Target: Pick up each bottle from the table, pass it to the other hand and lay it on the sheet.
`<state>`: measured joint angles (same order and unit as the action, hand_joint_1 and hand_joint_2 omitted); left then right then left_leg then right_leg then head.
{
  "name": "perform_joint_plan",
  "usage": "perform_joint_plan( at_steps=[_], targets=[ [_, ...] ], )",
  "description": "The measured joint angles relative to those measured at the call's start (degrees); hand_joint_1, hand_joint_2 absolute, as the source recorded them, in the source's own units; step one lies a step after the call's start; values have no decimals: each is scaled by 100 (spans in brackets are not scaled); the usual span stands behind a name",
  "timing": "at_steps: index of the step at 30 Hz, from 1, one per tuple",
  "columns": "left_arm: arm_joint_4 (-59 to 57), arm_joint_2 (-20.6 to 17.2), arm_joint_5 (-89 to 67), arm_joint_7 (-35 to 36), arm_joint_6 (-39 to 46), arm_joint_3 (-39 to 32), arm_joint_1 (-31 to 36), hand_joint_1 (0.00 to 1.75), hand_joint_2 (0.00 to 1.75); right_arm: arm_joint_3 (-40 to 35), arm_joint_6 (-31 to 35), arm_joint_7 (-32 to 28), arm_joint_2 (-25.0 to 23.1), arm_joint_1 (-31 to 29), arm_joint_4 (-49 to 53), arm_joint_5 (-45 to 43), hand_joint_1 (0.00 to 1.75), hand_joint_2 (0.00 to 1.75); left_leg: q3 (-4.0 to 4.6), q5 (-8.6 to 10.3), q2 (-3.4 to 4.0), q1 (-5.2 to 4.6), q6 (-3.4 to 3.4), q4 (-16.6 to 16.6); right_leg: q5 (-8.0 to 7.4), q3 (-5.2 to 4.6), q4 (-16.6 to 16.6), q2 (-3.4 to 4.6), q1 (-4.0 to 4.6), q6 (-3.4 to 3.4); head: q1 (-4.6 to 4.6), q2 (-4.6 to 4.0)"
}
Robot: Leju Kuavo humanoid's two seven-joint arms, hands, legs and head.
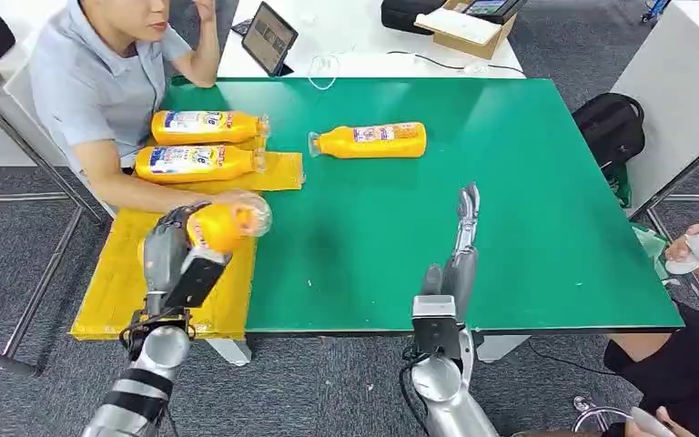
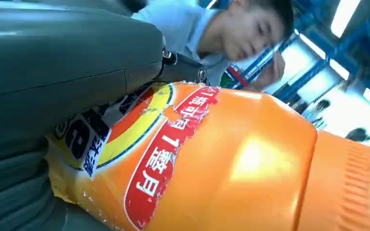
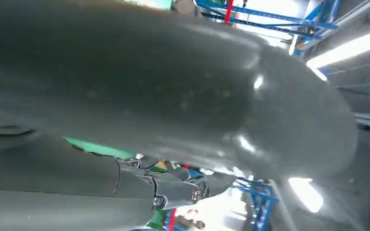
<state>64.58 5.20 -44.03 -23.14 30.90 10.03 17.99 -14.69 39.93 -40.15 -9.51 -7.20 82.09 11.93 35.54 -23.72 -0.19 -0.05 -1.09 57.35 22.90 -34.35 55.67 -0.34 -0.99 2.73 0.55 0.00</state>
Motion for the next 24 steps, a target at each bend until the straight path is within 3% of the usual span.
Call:
perform_joint_plan(
  at_steps=[6, 19, 20, 22, 23, 24],
  targets=[
    [-1047, -173, -681, 255, -186, 7, 389, 175, 175, -105, 0, 0, 2, 33, 2, -249, 0, 0, 0, 1, 3, 1, 2, 0, 0, -3, 2, 1, 1, -1, 2, 0],
    [-1607, -275, -834, 324, -224, 26, 557, 175, 175, -179, -11, 0, 4, 47, 0, -303, 0, 0, 4, 0, 3, 1, 1, 0, 2, -5, 1, 0, 0, -1, 0, 0],
    [-1662, -293, -942, 375, -270, 65, 582, 171, 175, -194, -22, 0, 9, 47, 0, -347, 0, 0, 4, 0, 3, 1, 1, 0, 2, -4, 1, 0, 0, -1, 2, 0],
    [-1822, -319, -1162, 448, -433, 129, 665, 147, 175, -208, -50, 0, 11, 46, -13, -393, 0, 0, 3, 0, 2, 1, 1, -1, 2, -2, 1, 0, 0, -1, 2, 0],
    [-1927, -332, -1235, 463, -501, 159, 708, 145, 175, -219, -74, 0, 11, 46, -22, -404, 0, 0, 2, 0, 2, 1, 1, -1, 2, 0, 2, 0, 0, -1, 2, 0],
    [-2029, -334, -1286, 472, -555, 188, 760, 110, 175, -242, -94, 0, 17, 46, -37, -424, 0, 0, 0, 0, 2, 1, 1, -1, 2, 0, 2, 0, 0, -1, 2, 0]
  ],
)
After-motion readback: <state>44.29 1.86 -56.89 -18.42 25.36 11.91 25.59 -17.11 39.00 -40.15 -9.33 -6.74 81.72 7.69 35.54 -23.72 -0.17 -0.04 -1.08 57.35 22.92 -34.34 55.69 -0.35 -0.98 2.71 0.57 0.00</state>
